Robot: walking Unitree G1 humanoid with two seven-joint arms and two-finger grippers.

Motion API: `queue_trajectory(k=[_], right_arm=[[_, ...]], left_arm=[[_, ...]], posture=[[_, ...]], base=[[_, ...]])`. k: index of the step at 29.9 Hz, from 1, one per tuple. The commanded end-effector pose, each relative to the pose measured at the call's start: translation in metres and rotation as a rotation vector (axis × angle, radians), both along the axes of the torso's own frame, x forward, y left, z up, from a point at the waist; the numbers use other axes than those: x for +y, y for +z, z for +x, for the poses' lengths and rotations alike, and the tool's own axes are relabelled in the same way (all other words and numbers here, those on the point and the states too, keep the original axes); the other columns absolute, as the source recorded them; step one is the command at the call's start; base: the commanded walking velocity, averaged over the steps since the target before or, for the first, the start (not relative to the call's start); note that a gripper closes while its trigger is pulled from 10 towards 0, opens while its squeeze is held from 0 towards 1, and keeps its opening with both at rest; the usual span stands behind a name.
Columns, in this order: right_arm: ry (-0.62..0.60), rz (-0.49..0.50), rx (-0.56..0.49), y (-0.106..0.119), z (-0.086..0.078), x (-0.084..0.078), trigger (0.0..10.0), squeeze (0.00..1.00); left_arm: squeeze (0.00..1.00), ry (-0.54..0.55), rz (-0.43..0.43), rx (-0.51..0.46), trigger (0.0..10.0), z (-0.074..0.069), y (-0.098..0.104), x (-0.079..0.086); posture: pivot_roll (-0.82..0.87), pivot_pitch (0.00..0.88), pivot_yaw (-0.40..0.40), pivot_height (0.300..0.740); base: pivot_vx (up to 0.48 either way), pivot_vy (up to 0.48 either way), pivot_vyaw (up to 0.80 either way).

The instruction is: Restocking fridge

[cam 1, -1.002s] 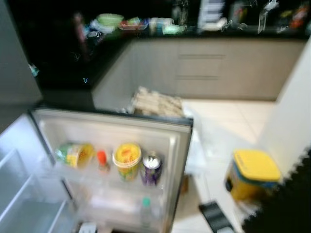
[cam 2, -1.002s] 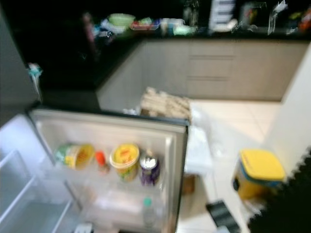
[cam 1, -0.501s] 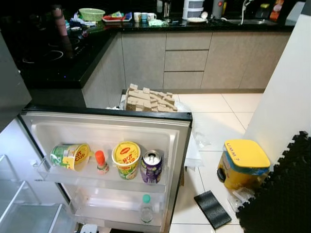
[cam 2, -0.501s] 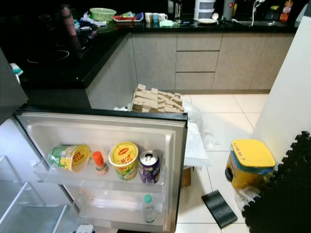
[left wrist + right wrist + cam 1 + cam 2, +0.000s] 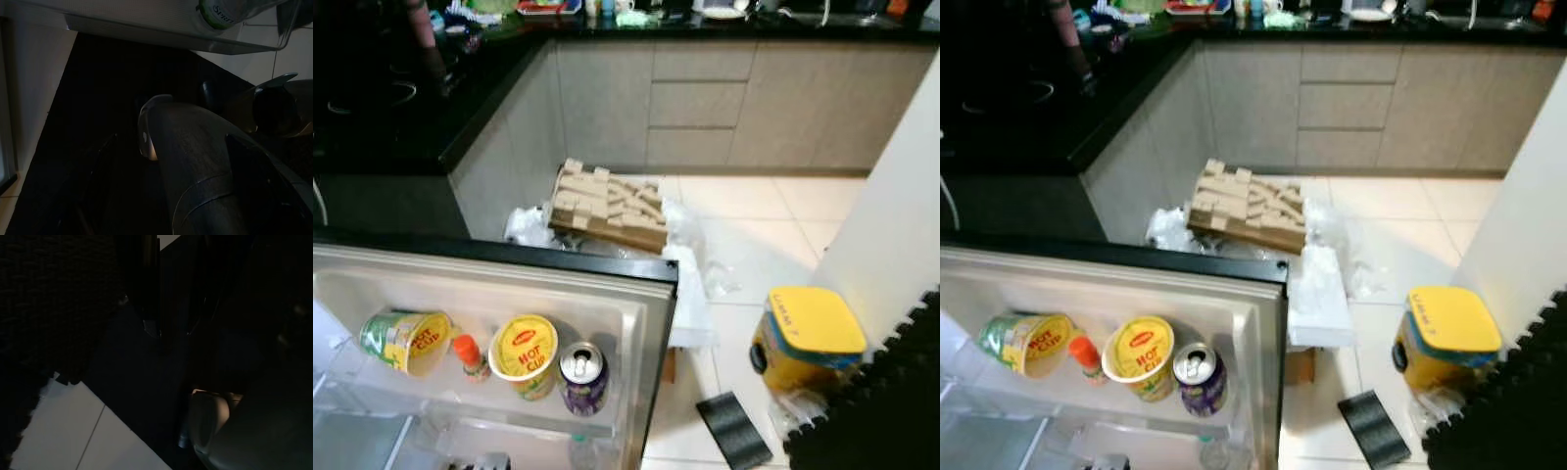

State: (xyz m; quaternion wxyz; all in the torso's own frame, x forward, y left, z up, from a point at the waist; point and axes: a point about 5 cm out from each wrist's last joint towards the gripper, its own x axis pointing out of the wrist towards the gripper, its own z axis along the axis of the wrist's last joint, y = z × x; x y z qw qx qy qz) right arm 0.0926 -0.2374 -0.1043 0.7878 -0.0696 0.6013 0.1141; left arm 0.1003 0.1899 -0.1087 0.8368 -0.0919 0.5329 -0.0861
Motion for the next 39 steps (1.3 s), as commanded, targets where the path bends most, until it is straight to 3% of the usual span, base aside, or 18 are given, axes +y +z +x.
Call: queue_trajectory(k=[1, 17, 27, 39], right_arm=[[-0.009, 0.009, 0.005, -0.001, -0.002, 0.002, 10.0, 0.0], [0.003, 0.064, 0.009, -0.001, -0.002, 0.006, 10.0, 0.0], [-0.01, 0.06, 0.013, -0.001, -0.003, 0.005, 10.0, 0.0], [-0.016, 0.072, 0.011, -0.001, -0.002, 0.006, 10.0, 0.0]], left_arm=[[0.0, -0.006, -0.014, 0.079, 10.0, -0.019, -0.006, -0.005], [0.0, 0.014, 0.006, 0.069, 10.0, -0.018, -0.005, -0.001], [0.0, 0.002, 0.0, 0.06, 10.0, -0.018, -0.005, 0.0], [0.0, 0.045, 0.046, 0.042, 10.0, -0.014, -0.003, 0.009]], posture=[[-0.06, 0.0, -0.023, 0.74], [-0.06, 0.0, -0.026, 0.74], [-0.06, 0.0, -0.025, 0.74], [-0.06, 0.0, -0.022, 0.74]], base=[[0.0, 0.0, 0.0], [0.0, 0.0, 0.6], [0.0, -0.214, 0.0], [0.0, 0.0, 0.0]])
